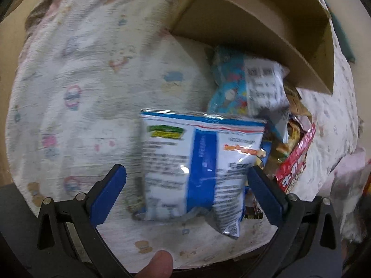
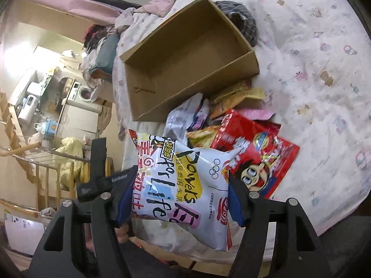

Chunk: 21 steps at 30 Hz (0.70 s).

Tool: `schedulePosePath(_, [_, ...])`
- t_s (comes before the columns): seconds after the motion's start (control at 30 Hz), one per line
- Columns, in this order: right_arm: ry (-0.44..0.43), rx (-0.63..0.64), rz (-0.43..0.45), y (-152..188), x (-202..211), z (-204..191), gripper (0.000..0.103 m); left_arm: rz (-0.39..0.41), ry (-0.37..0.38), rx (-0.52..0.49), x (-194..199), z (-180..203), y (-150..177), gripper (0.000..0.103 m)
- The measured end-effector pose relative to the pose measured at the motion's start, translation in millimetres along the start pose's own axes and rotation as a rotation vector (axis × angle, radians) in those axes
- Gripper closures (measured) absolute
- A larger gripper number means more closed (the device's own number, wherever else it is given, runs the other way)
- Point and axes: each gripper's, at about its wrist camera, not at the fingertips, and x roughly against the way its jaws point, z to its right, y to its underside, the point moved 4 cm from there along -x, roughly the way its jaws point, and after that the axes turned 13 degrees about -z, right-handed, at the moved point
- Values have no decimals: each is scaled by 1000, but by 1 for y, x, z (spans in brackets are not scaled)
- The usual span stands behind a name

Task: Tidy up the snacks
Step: 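Grasp the white Powers bag with the right tool while the left tool grasps the blue-white chip bag, then lower both held bags into the cardboard box and open both tools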

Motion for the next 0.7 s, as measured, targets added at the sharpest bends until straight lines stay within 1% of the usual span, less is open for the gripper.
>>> schedulePosePath(0.07, [9, -7, -3, -5, -6, 2, 34, 0, 1, -23, -6, 6, 1, 22])
schedulePosePath(0.1, [15, -8, -5, -9, -9, 3, 34, 0, -7, -28, -7, 8, 1, 25])
schedulePosePath(0.13, [22, -11, -7, -11, -11, 6, 34, 12, -17, -31, -5, 9, 2, 35])
schedulePosePath(0.17, [26, -17, -11, -12, -15, 8, 34, 30, -41, -35, 0, 10, 2, 40])
schedulePosePath(0.23, [28, -27, -22, -14, -22, 11, 34, 63, -79, -54, 9, 12, 3, 44])
schedulePosePath(0.27, [33, -27, -24, -14, -24, 11, 34, 82, -97, -60, 14, 12, 4, 45])
schedulePosePath(0.37, [47, -22, -30, -13, -27, 11, 34, 102, -126, -62, 23, 7, 5, 46])
schedulePosePath(0.43, [54, -17, -30, -13, -27, 10, 34, 141, -207, -55, 32, 0, 7, 46])
schedulePosePath(0.47, [58, -14, -26, -13, -27, 10, 34, 174, -222, -67, 38, 1, 9, 47])
schedulePosePath(0.57, [77, 2, -6, -14, -25, 6, 34, 235, -216, -83, 54, 7, 12, 47])
schedulePosePath(0.67, [146, 39, 36, -17, -20, -3, 34, 321, -216, -129, 88, 18, 15, 47])
schedulePosePath(0.7, [151, 51, 40, -20, -18, -8, 34, 335, -215, -140, 94, 25, 12, 47])
